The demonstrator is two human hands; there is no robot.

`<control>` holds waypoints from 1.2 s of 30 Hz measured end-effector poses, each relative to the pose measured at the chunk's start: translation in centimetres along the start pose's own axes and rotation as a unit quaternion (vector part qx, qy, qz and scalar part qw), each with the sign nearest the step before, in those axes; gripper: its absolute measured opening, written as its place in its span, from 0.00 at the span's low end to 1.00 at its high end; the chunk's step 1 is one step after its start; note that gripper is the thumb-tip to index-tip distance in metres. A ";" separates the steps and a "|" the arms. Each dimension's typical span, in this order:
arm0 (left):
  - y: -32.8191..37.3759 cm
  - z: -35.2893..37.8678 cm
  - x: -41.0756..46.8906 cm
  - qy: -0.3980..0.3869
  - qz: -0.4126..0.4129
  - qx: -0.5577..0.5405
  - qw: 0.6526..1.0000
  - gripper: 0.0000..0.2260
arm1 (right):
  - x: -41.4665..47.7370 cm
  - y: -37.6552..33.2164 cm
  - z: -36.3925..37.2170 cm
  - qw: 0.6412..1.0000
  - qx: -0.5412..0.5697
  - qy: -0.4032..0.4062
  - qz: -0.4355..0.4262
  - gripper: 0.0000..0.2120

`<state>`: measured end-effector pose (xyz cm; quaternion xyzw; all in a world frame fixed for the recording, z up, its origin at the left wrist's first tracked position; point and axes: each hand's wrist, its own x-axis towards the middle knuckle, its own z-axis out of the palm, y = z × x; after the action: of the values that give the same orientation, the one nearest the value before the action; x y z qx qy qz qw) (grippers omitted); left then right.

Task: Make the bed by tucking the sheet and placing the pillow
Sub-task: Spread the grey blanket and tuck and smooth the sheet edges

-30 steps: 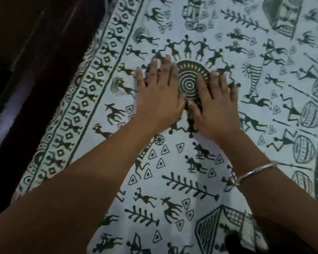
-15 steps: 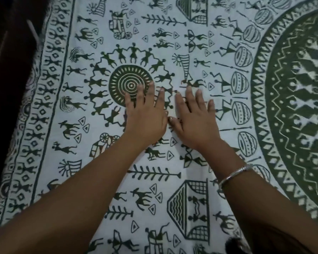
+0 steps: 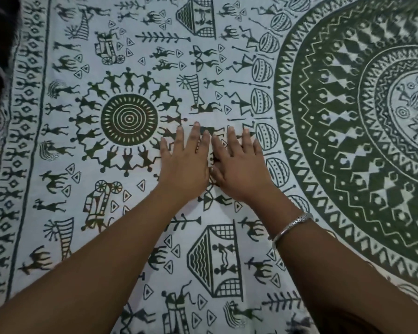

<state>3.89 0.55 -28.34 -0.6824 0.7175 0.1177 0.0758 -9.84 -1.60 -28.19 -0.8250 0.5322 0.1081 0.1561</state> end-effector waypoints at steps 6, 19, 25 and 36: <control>2.1 -0.2 0.0 -0.016 0.036 0.000 0.999 0.34 | -1.1 1.6 -0.4 1.000 0.016 -0.021 0.008 0.35; 7.3 -2.0 2.2 0.005 0.063 0.013 0.998 0.37 | -2.4 6.7 -2.1 0.996 0.058 -0.018 0.063 0.37; 9.8 -1.6 3.0 0.003 0.076 0.006 0.997 0.36 | -2.9 9.1 -1.6 0.997 0.050 -0.020 0.063 0.35; 15.0 0.4 4.0 0.008 0.083 -0.018 0.996 0.29 | -4.3 14.5 0.0 0.999 0.042 0.019 0.020 0.30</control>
<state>-11.33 -2.59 -28.88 -0.6224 0.7702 0.1313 0.0473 -24.82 -3.53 -28.81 -0.8088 0.5554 0.0730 0.1787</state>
